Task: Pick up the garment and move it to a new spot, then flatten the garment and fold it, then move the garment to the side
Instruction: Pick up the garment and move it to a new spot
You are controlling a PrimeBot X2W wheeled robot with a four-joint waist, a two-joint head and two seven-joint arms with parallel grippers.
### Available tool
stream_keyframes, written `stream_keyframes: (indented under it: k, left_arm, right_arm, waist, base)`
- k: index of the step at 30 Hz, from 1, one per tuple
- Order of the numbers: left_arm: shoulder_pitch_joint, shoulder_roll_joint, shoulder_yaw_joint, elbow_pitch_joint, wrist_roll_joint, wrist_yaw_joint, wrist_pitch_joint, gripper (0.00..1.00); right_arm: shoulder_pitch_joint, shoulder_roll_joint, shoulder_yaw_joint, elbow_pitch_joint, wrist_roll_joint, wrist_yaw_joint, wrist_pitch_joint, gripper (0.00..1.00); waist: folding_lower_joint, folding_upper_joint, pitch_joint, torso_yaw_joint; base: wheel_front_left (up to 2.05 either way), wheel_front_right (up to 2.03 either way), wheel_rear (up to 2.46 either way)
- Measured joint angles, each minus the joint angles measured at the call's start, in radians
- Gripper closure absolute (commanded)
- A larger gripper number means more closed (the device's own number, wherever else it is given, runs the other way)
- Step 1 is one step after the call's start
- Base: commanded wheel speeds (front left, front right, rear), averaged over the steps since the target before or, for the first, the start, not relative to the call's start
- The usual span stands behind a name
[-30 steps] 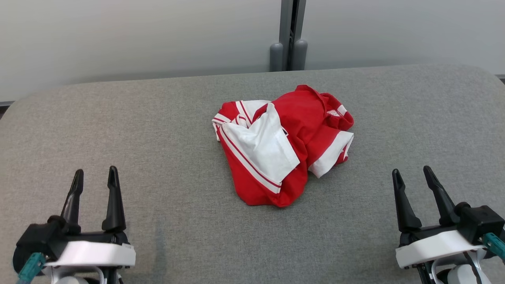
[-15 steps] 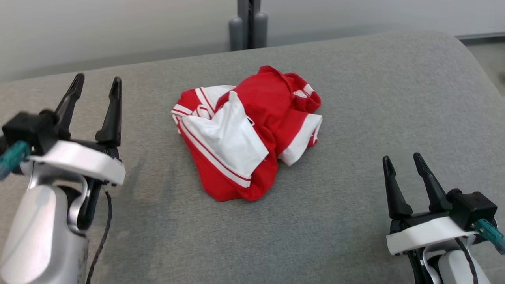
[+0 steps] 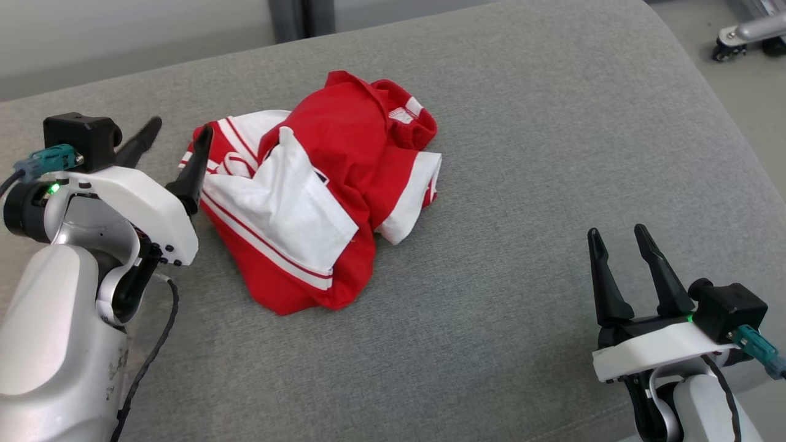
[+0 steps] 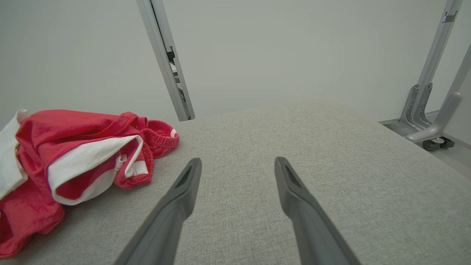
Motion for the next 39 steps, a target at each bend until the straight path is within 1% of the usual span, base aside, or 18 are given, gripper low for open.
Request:
stream_keyframes:
  k: [2,4,11,15,16,17,18,19,22,25,28,31,34,35,39]
  left_arm:
    - [-0.004,0.006,-0.010,0.028,-0.022,-0.002,0.063,0.00]
    - [-0.005,0.007,-0.016,0.043,-0.037,-0.003,0.104,0.00]
    - [-0.004,0.026,-0.053,0.098,-0.059,-0.002,0.269,0.00]
    - [-0.003,0.023,-0.067,0.116,-0.077,0.005,0.346,0.00]
    - [-0.003,0.021,-0.070,0.120,-0.081,0.011,0.361,0.03]
    - [-0.002,0.022,-0.074,0.124,-0.081,0.012,0.375,0.32]
    - [-0.002,0.024,-0.081,0.128,-0.077,0.018,0.386,0.95]
    - [-0.001,0.025,-0.085,0.129,-0.075,0.019,0.391,1.00]
    - [0.002,0.024,-0.091,0.129,-0.070,0.022,0.392,1.00]
    - [0.005,0.024,-0.093,0.126,-0.069,0.022,0.361,1.00]
    - [-0.001,0.024,-0.093,0.100,-0.060,0.018,0.275,1.00]
    - [-0.023,0.012,-0.090,0.075,-0.060,0.012,0.184,1.00]
    - [-0.054,-0.009,-0.095,0.045,-0.062,0.009,0.102,1.00]
    - [-0.087,-0.020,-0.100,0.023,-0.062,0.006,0.058,1.00]
    - [-0.168,-0.059,-0.118,-0.018,-0.076,0.001,-0.006,1.00]
  right_arm:
    - [-0.005,0.001,0.000,0.003,0.001,0.000,0.000,0.00]
    - [-0.006,0.001,0.001,0.005,0.008,0.000,0.000,0.00]
    - [-0.015,0.002,0.014,0.007,0.024,0.000,0.000,0.00]
    - [-0.024,0.002,0.018,0.007,0.031,0.000,0.000,0.00]
    - [-0.025,0.002,0.019,0.007,0.033,0.000,0.000,0.00]
    - [-0.025,0.002,0.019,0.007,0.034,0.000,0.000,0.00]
    - [-0.025,0.002,0.020,0.007,0.034,0.000,0.000,0.00]
    - [-0.025,0.002,0.020,0.007,0.035,0.000,0.000,0.00]
    - [-0.026,0.002,0.020,0.008,0.035,0.000,0.000,0.00]
    - [-0.025,0.002,0.010,0.011,0.033,0.000,0.000,0.00]
    - [-0.025,0.002,0.001,0.010,0.024,0.000,0.000,0.00]
    - [-0.021,0.002,-0.008,0.008,0.014,0.000,0.000,0.00]
    - [-0.014,0.002,-0.017,0.006,0.005,0.000,0.000,0.00]
    - [-0.010,0.002,-0.023,0.004,-0.004,0.000,0.000,0.00]
    - [-0.002,0.003,-0.034,0.005,-0.018,0.000,0.000,0.00]
  waist:
    - [0.0000,0.0000,0.006,-0.014]
    - [0.0000,0.0000,0.010,-0.024]
    - [0.0000,0.0000,0.020,-0.046]
    - [0.0000,0.0000,0.029,-0.058]
    - [0.0000,0.0000,0.030,-0.060]
    - [0.0000,0.0000,0.032,-0.062]
    - [0.0000,0.0000,0.033,-0.064]
    - [0.0000,0.0000,0.034,-0.066]
    - [0.0000,0.0000,0.033,-0.066]
    - [0.0000,0.0000,0.025,-0.061]
    - [0.0000,0.0000,0.014,-0.046]
    - [0.0000,0.0000,-0.001,-0.024]
    - [0.0000,0.0000,-0.019,0.004]
    - [0.0000,0.0000,-0.031,0.024]
    - [0.0000,0.0000,-0.058,0.059]
  base:
    - [0.00,0.00,0.00]
    - [0.00,0.00,0.00]
    - [0.00,0.00,0.00]
    - [0.00,0.00,0.00]
    - [0.00,0.00,0.00]
    - [0.00,0.00,0.00]
    - [0.00,0.00,0.00]
    - [0.00,0.00,0.00]
    - [0.00,0.00,0.00]
    - [0.00,0.00,0.00]
    - [0.00,0.00,0.00]
    - [0.00,0.00,0.00]
    - [0.00,0.00,0.00]
    - [0.00,0.00,0.00]
    - [0.00,0.00,0.00]
